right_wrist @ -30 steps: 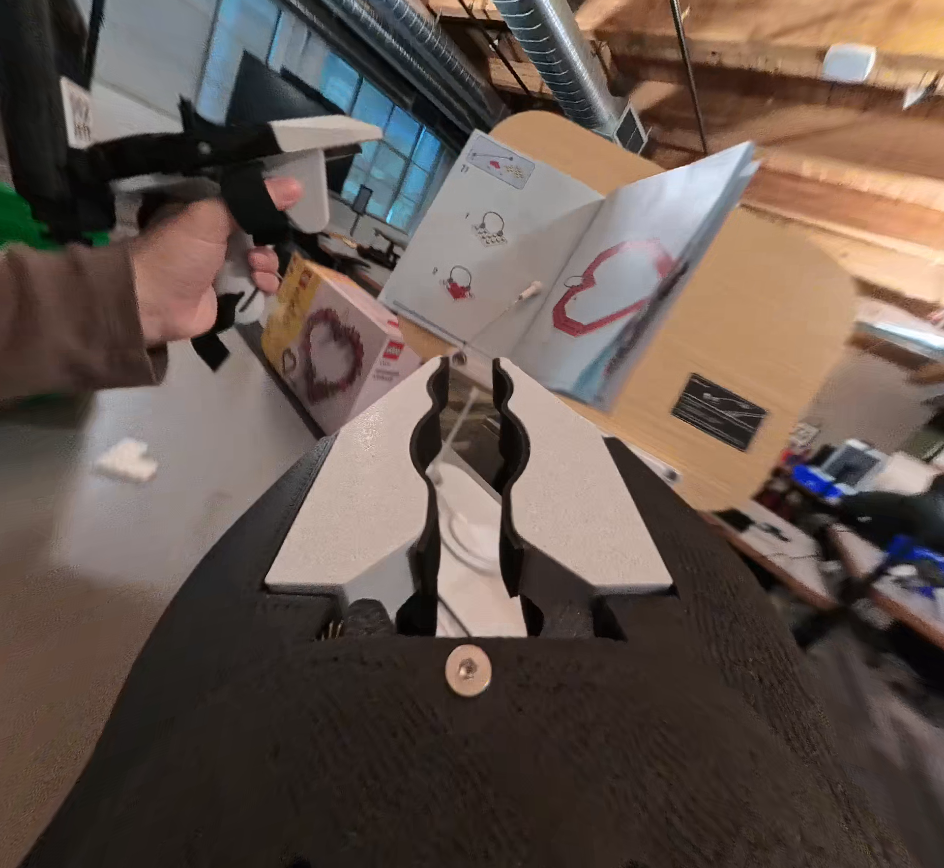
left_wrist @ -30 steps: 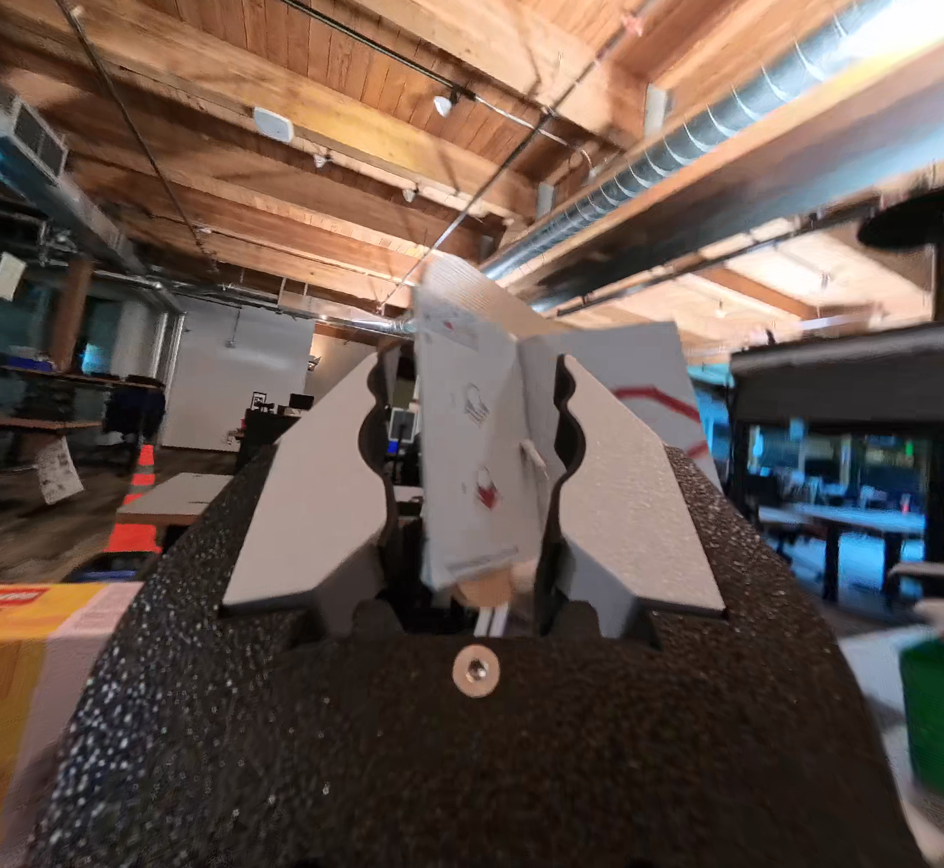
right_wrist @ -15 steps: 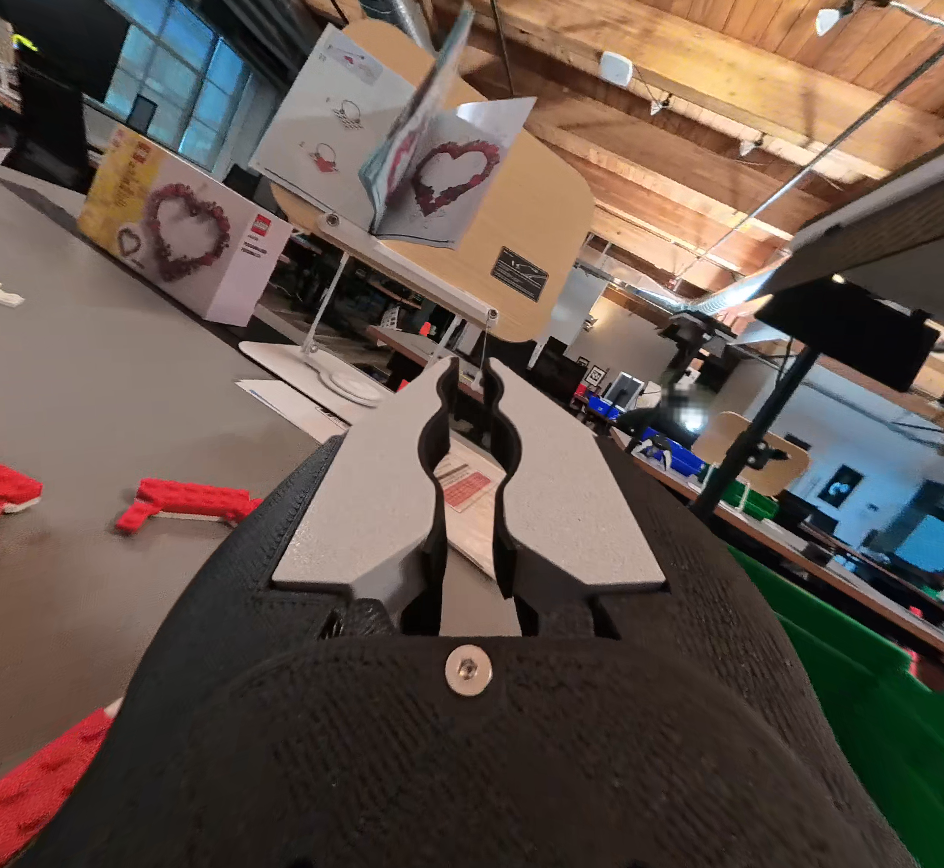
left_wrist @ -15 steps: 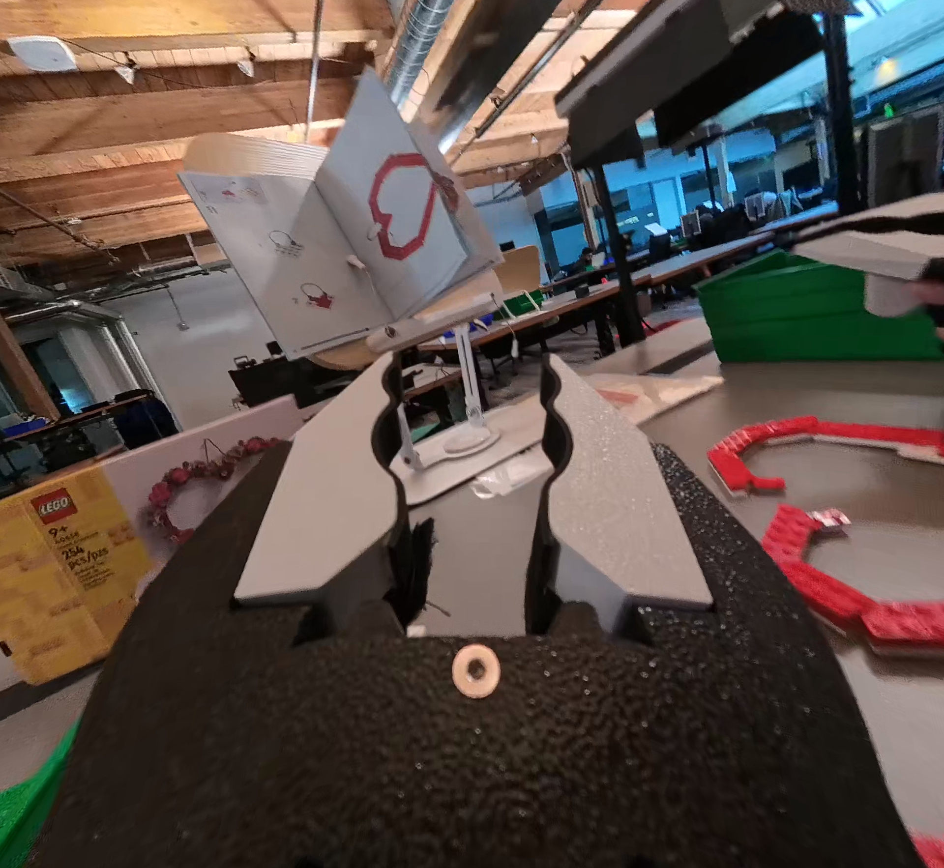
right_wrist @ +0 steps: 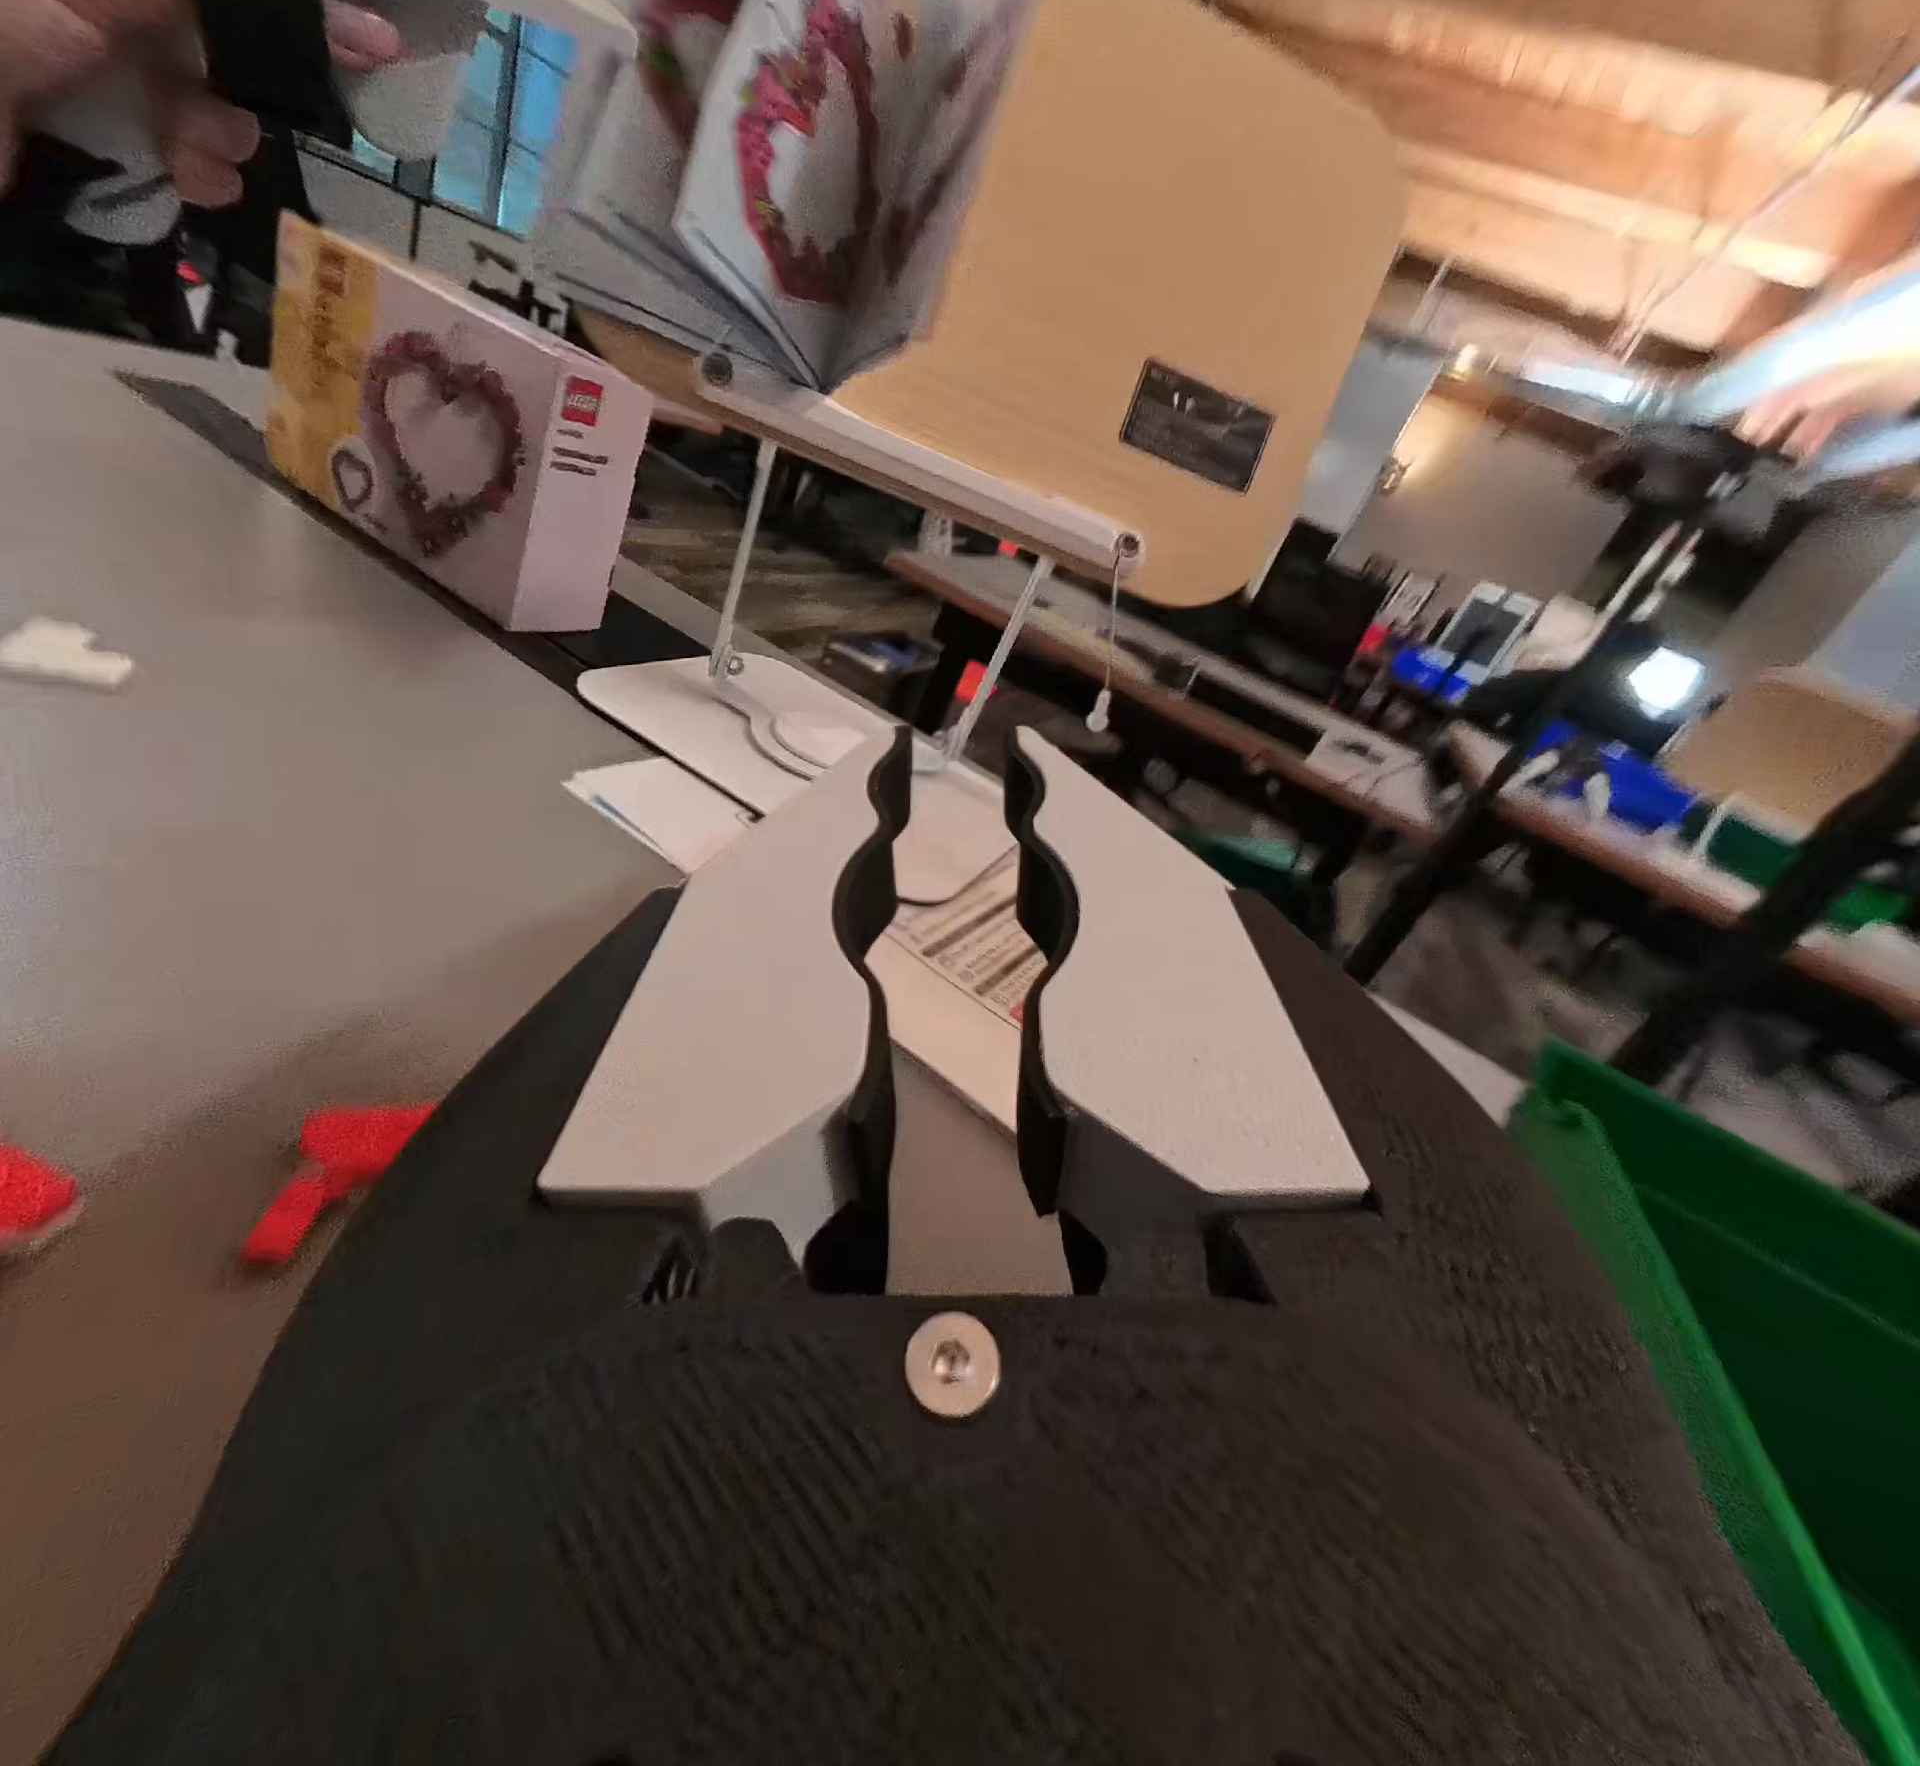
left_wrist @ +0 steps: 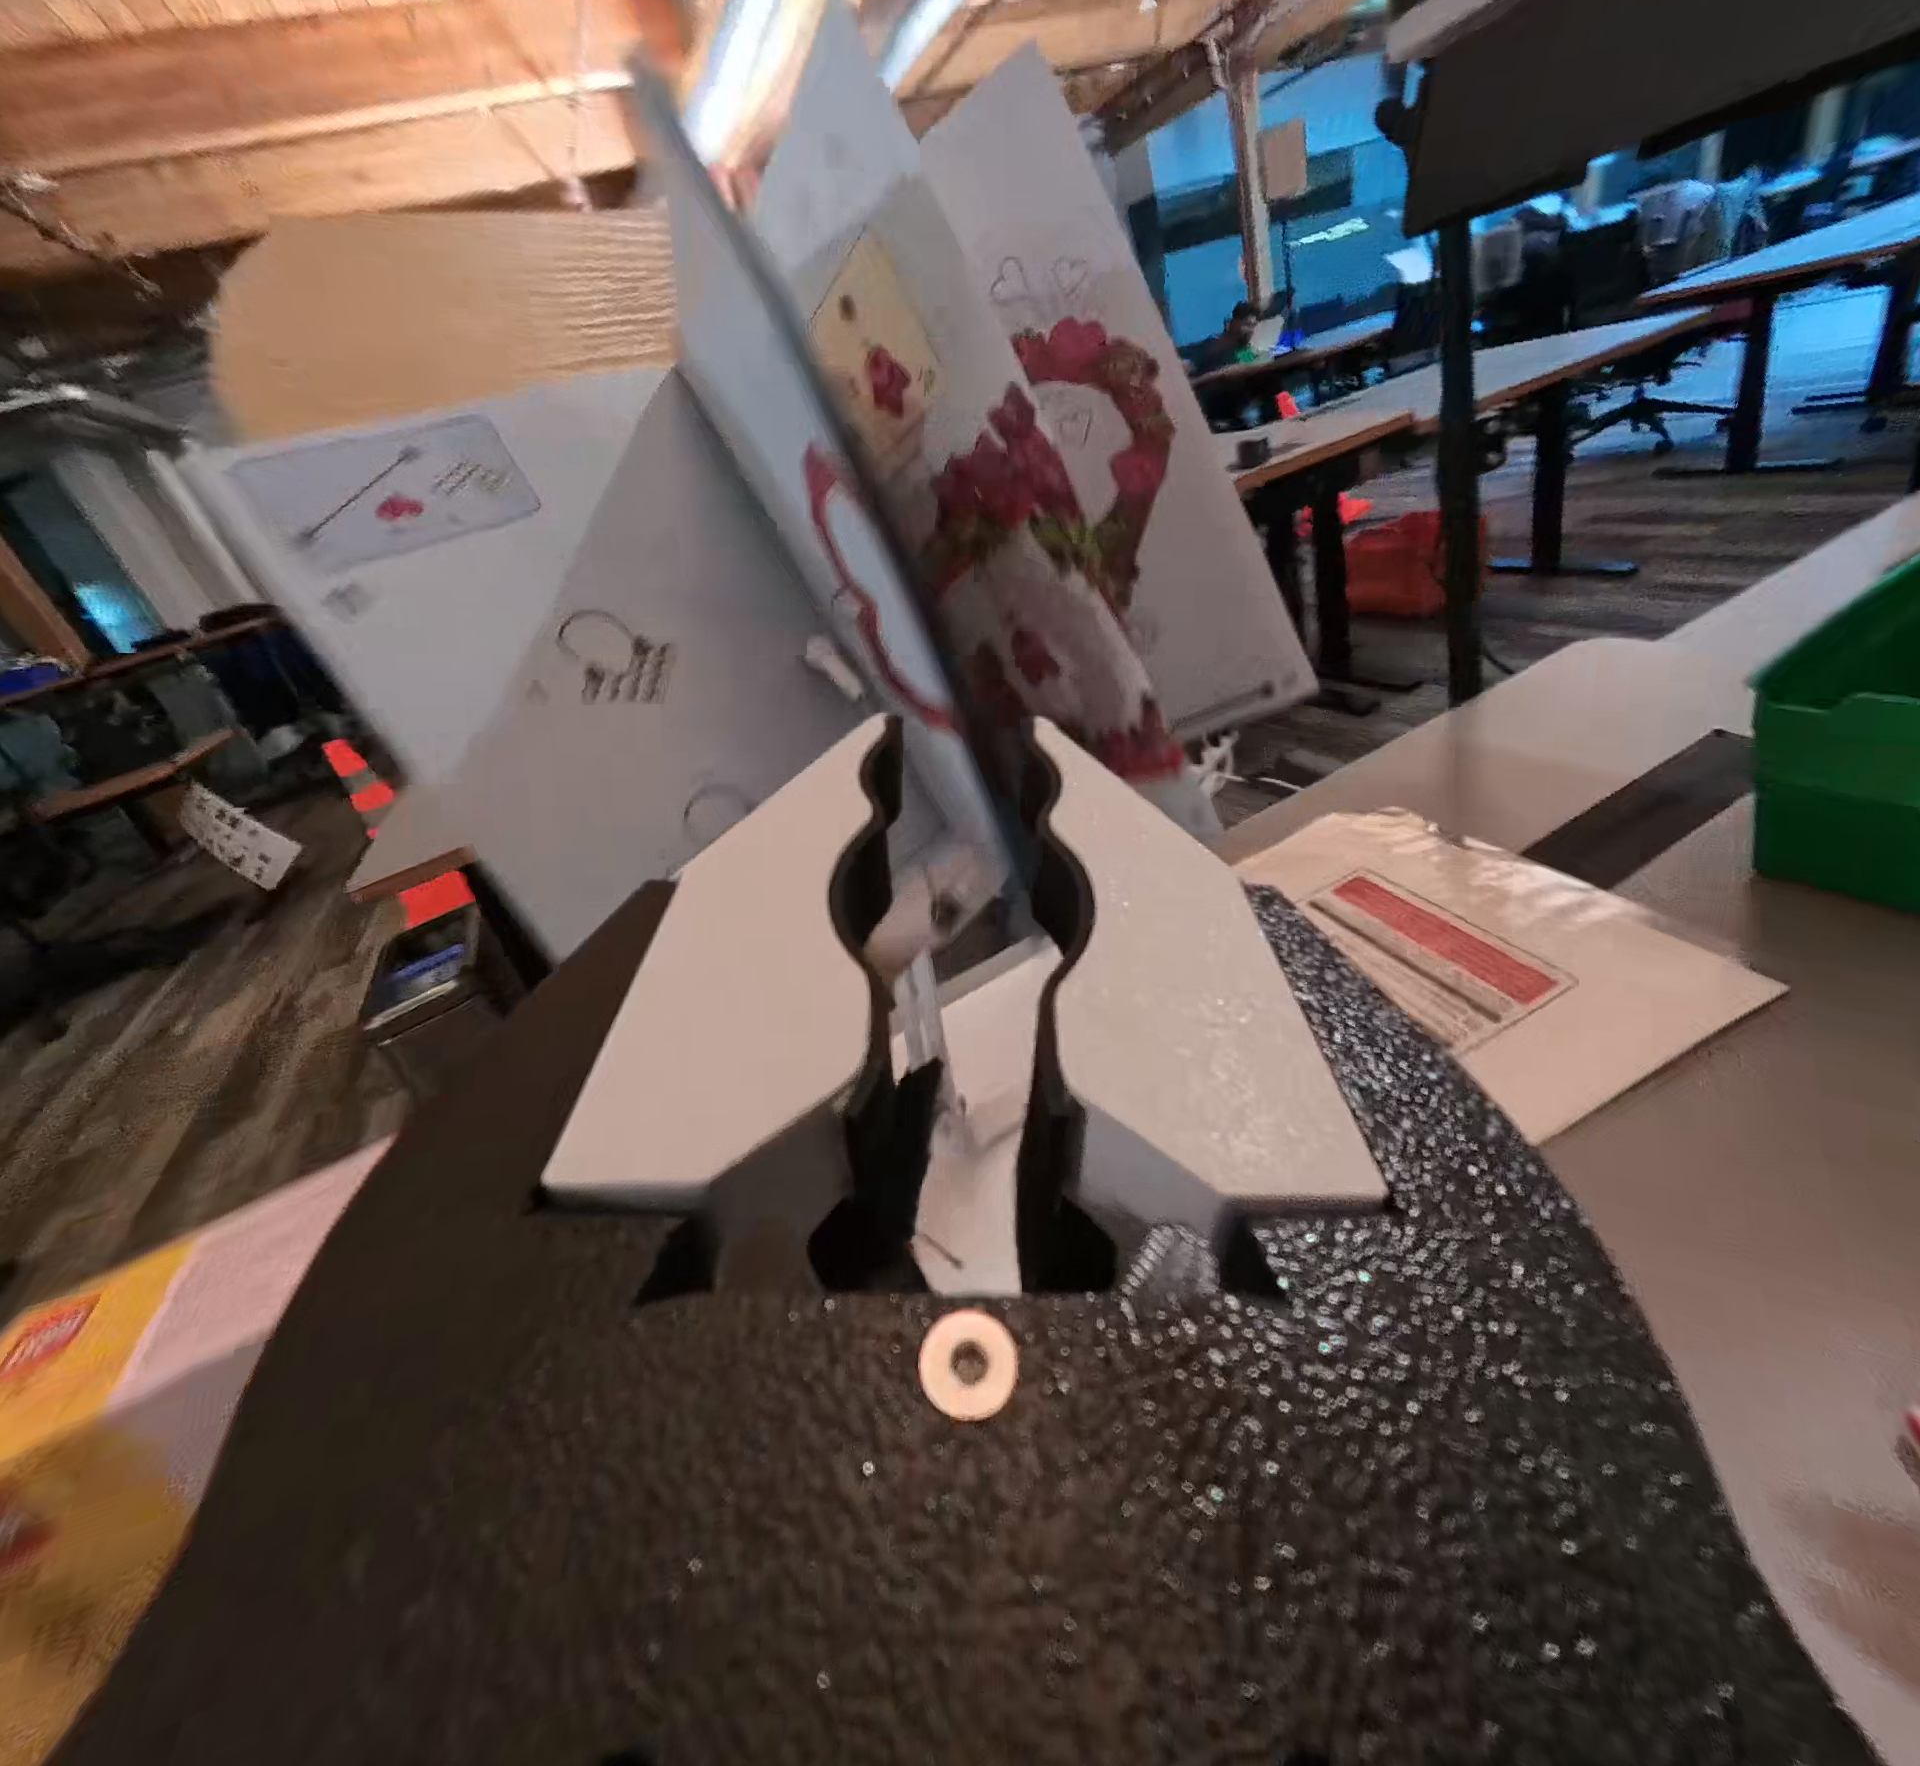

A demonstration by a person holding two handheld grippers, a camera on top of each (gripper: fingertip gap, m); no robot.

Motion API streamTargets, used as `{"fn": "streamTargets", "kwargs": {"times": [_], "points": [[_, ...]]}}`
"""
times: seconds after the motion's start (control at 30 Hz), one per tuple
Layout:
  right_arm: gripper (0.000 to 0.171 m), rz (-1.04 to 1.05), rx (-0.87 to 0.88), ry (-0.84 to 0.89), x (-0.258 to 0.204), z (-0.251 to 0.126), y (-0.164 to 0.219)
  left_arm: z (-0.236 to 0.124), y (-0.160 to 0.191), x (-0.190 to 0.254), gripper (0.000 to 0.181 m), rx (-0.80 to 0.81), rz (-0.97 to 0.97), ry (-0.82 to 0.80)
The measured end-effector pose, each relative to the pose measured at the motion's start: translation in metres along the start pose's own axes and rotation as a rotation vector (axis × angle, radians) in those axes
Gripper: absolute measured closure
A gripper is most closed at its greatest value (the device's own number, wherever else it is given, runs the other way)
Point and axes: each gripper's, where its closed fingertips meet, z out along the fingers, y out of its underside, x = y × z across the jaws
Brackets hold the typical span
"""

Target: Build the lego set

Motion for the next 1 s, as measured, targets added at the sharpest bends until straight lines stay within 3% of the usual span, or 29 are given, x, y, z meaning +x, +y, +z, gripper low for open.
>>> {"fn": "streamTargets", "kwargs": {"times": [0.27, 0.4, 0.73, 1.0], "points": [[0.153, 0.646, -0.155, -0.148, 0.022, 0.124, 0.011, 0.081, -0.009, 0.020, 0.171, -0.084, 0.181, 0.172], [0.150, 1.021, -0.081, -0.198, 0.036, 0.164, 0.009, 0.106, -0.008, 0.035, 0.167, -0.084, 0.225, 0.256], [0.134, 1.661, 0.116, -0.138, 0.063, 0.207, 0.036, 0.161, 0.013, 0.061, 0.144, -0.264, 0.057, 0.517], [0.129, 1.873, 0.241, -0.153, 0.066, 0.222, 0.040, 0.166, 0.015, 0.067, 0.144, -0.343, 0.110, 0.466]]}}
